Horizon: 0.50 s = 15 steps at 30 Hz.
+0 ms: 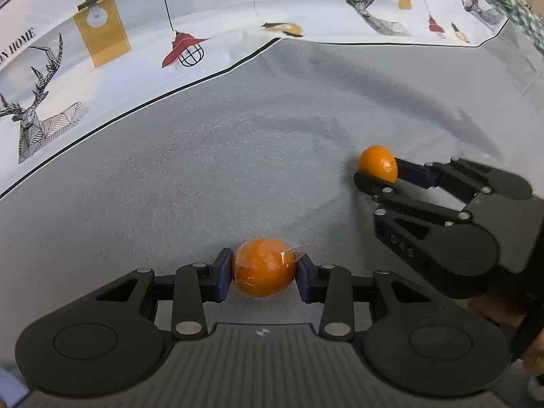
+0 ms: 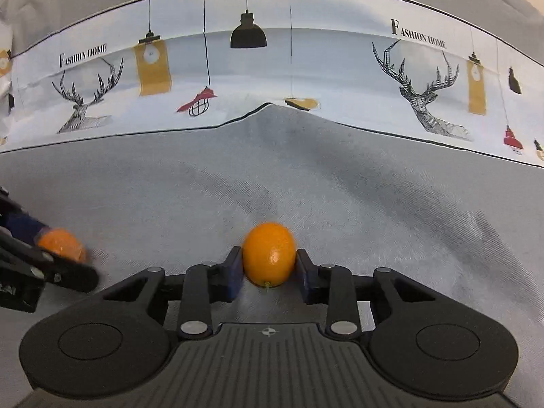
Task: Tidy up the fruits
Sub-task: 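Grasp a mandarin with the left gripper while the right grasps the other mandarin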
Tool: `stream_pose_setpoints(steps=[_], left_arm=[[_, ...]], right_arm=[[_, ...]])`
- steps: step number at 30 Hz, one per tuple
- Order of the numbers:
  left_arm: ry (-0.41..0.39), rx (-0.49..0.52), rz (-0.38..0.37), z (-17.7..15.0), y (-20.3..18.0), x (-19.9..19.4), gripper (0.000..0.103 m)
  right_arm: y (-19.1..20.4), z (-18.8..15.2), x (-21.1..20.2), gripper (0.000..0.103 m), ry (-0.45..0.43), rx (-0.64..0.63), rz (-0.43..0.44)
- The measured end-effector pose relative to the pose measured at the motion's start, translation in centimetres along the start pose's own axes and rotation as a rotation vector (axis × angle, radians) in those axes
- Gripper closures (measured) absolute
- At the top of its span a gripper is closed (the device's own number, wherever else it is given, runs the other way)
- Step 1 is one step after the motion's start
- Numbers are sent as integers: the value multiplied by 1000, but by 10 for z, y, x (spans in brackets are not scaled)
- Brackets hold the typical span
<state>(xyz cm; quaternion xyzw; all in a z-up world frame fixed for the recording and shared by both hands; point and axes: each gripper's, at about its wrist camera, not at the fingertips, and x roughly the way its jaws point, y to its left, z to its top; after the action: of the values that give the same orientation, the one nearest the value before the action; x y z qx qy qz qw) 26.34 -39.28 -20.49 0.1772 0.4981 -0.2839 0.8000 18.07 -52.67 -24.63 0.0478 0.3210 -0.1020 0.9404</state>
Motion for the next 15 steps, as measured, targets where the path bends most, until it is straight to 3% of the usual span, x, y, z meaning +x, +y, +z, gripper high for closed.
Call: stream_pose_setpoints(steps=[3, 7, 12, 15], left_arm=[[-11, -35, -21, -10, -2, -33, 61], [7, -59, 42, -34, -2, -87, 61], [20, -106, 83, -85, 10, -165, 61], [6, -129, 145, -122, 17, -211, 61]], right_arm=[[-1, 3, -23, 69, 3, 67, -31], [-1, 2, -91, 69, -42, 171, -28], [26, -13, -186, 69, -70, 174, 50], [54, -24, -238, 69, -87, 130, 114]])
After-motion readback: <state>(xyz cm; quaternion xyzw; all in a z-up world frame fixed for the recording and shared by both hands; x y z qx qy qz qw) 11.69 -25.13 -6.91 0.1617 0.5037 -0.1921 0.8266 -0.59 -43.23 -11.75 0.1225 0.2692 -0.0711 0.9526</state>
